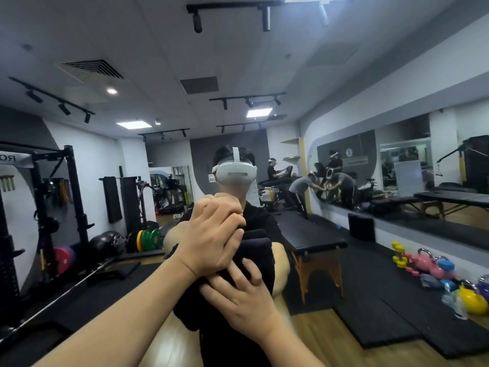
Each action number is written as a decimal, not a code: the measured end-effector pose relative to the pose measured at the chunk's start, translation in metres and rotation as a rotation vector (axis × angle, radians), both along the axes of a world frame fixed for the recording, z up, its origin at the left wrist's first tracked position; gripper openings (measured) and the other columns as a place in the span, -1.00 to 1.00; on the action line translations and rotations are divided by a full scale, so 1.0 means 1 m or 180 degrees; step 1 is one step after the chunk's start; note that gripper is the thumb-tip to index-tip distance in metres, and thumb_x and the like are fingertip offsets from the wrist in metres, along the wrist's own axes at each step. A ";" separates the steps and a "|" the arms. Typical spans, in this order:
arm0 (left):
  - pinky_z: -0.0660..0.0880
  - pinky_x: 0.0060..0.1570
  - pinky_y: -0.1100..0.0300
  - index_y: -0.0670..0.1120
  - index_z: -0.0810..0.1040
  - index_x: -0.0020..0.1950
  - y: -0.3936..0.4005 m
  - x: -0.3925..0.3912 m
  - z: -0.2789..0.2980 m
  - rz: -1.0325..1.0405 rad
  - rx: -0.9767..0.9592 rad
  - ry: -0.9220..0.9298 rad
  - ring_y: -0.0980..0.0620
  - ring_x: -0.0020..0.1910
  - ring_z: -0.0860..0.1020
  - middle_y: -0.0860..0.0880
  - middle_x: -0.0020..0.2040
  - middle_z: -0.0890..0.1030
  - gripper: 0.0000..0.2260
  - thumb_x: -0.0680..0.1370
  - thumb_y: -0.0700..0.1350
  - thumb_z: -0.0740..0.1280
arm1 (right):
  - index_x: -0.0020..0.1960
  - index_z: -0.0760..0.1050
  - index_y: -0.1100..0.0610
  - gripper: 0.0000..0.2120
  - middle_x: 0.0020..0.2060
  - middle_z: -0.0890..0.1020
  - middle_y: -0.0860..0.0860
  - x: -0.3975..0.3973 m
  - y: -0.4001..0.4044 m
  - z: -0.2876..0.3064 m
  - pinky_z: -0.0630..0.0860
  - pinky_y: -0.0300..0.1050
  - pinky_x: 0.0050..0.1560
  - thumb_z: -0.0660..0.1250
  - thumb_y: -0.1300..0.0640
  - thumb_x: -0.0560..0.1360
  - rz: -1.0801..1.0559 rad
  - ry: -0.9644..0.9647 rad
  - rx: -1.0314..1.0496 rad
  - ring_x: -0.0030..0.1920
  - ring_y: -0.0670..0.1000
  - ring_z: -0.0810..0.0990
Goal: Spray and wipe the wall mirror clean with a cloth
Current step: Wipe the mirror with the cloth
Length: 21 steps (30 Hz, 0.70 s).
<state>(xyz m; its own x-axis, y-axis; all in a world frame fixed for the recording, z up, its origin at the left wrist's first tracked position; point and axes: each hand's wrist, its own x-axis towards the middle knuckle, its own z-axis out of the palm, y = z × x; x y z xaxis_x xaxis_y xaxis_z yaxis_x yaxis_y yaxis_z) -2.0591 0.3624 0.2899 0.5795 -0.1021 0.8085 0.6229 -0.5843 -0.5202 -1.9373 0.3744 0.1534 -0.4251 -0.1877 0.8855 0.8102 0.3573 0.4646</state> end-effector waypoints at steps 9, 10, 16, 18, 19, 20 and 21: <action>0.25 0.28 -0.08 0.01 0.51 0.13 0.009 -0.017 -0.041 -0.0038 0.0258 -0.0059 -0.06 0.37 0.47 -0.06 0.22 0.66 -0.84 0.63 -0.05 0.17 | 0.18 0.49 -0.12 -0.76 0.22 0.52 -0.13 0.012 -0.002 -0.015 0.28 0.08 0.40 0.32 0.05 0.53 -0.0119 -0.0194 -0.0046 0.41 0.05 0.43; 0.25 0.28 -0.08 0.02 0.51 0.14 0.010 -0.020 -0.047 0.0001 0.0257 -0.0079 -0.05 0.38 0.46 -0.05 0.24 0.66 -0.84 0.63 -0.05 0.17 | 0.18 0.49 -0.12 -0.78 0.25 0.52 -0.12 0.015 -0.002 -0.018 0.28 0.08 0.40 0.28 0.05 0.55 -0.0127 -0.0255 -0.0097 0.42 0.06 0.42; 0.23 0.38 -0.08 0.04 0.54 0.25 0.015 -0.021 -0.077 0.0208 0.0134 0.0117 -0.07 0.45 0.45 0.00 0.32 0.63 -0.73 0.68 -0.09 0.10 | 0.19 0.50 -0.11 -0.78 0.33 0.51 -0.10 0.025 -0.003 -0.044 0.20 0.08 0.46 0.23 0.04 0.57 -0.0369 -0.0403 -0.0218 0.46 0.05 0.39; 0.29 0.35 -0.14 0.04 0.56 0.29 0.016 -0.017 -0.084 0.0273 0.0025 0.0402 -0.09 0.46 0.48 0.00 0.36 0.61 -0.69 0.70 -0.09 0.06 | 0.19 0.50 -0.11 -0.73 0.32 0.51 -0.10 0.028 -0.004 -0.054 0.16 0.07 0.49 0.34 0.03 0.50 -0.0460 -0.0398 -0.0135 0.44 0.06 0.39; 0.33 0.34 -0.18 0.03 0.57 0.30 0.014 -0.015 -0.088 0.0295 -0.0135 0.0554 -0.13 0.47 0.48 -0.02 0.38 0.60 -0.67 0.72 -0.08 0.04 | 0.19 0.50 -0.11 -0.68 0.31 0.50 -0.10 0.031 -0.007 -0.060 0.14 0.07 0.50 0.41 0.02 0.44 -0.0554 -0.0391 -0.0080 0.44 0.06 0.38; 0.34 0.34 -0.21 0.02 0.56 0.31 0.012 -0.012 -0.091 0.0347 -0.0307 0.0714 -0.16 0.47 0.47 -0.05 0.40 0.59 -0.63 0.74 -0.04 -0.02 | 0.19 0.49 -0.11 -0.62 0.30 0.50 -0.10 0.033 -0.005 -0.067 0.13 0.06 0.50 0.47 0.01 0.39 -0.0585 -0.0372 -0.0094 0.44 0.07 0.36; 0.33 0.37 -0.24 -0.01 0.55 0.33 0.011 -0.011 -0.095 0.0537 -0.0548 0.0965 -0.19 0.47 0.46 -0.09 0.41 0.58 -0.55 0.75 0.00 -0.11 | 0.18 0.49 -0.11 -0.57 0.28 0.50 -0.10 0.037 -0.006 -0.074 0.13 0.06 0.49 0.52 0.01 0.36 -0.0632 -0.0369 -0.0080 0.44 0.07 0.35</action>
<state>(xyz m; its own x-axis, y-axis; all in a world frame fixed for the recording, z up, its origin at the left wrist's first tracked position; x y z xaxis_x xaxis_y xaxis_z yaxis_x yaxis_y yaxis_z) -2.0696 0.3739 0.1953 0.7920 0.1373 0.5949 0.5506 -0.5816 -0.5988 -1.9006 0.3688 0.0791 -0.5506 -0.0687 0.8319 0.8075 0.2087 0.5517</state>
